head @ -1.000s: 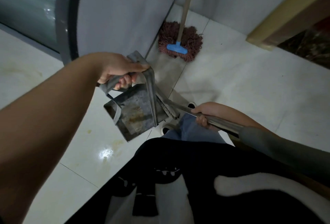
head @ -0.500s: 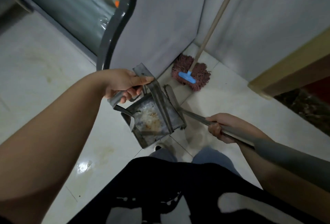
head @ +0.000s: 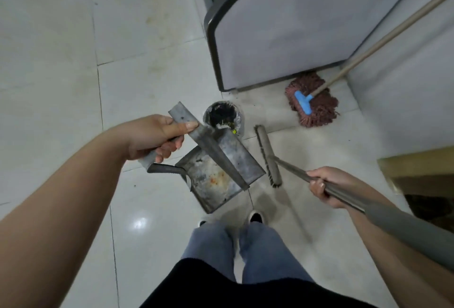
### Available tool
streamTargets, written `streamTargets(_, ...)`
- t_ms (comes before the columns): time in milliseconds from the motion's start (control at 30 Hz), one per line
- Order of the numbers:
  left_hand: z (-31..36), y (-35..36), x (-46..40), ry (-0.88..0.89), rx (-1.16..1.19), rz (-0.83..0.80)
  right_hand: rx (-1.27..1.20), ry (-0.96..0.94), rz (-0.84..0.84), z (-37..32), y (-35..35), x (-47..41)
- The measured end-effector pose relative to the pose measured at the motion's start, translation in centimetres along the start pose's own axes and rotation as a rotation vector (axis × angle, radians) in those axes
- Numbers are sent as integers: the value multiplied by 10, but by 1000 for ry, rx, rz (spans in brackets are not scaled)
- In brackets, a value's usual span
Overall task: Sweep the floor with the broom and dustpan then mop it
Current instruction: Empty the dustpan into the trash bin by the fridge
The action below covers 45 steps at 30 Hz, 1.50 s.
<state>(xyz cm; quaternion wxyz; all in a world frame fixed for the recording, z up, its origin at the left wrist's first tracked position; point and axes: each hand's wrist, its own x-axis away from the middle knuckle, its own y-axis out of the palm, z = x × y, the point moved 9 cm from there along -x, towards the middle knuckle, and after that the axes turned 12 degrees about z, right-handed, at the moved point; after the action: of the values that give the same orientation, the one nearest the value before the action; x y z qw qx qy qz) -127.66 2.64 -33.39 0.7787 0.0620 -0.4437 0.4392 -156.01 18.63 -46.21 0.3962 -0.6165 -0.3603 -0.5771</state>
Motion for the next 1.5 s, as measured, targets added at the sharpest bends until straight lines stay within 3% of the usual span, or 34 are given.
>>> streamTargets(233, -156, 37, -24, -144, 175, 70, 251, -6, 153, 46, 24, -37)
streamTargets(400, -252, 62, -49, -231, 123, 180, 470, -247, 326, 54, 56, -75)
streamTargets(500, -289, 74, -63, -261, 121, 239, 473, -279, 378, 57, 75, -100)
streamTargets(833, -351, 77, -107, -297, 137, 379, 800, -381, 423, 43, 122, -173)
streamTargets(1100, -346, 79, -136, -270, 200, 392, 1086, -439, 307, 74, 141, -176)
streamTargets(1200, -343, 72, -141, -267, 184, 398, 1049, -374, 249, 92, 132, -159)
streamTargets(1333, -347, 71, -139, -282, 192, 407, 655, -85, 238, 110, 104, -127)
streamTargets(1500, -351, 79, -130, -304, 217, 424, 546, -190, 316, 86, 90, -111)
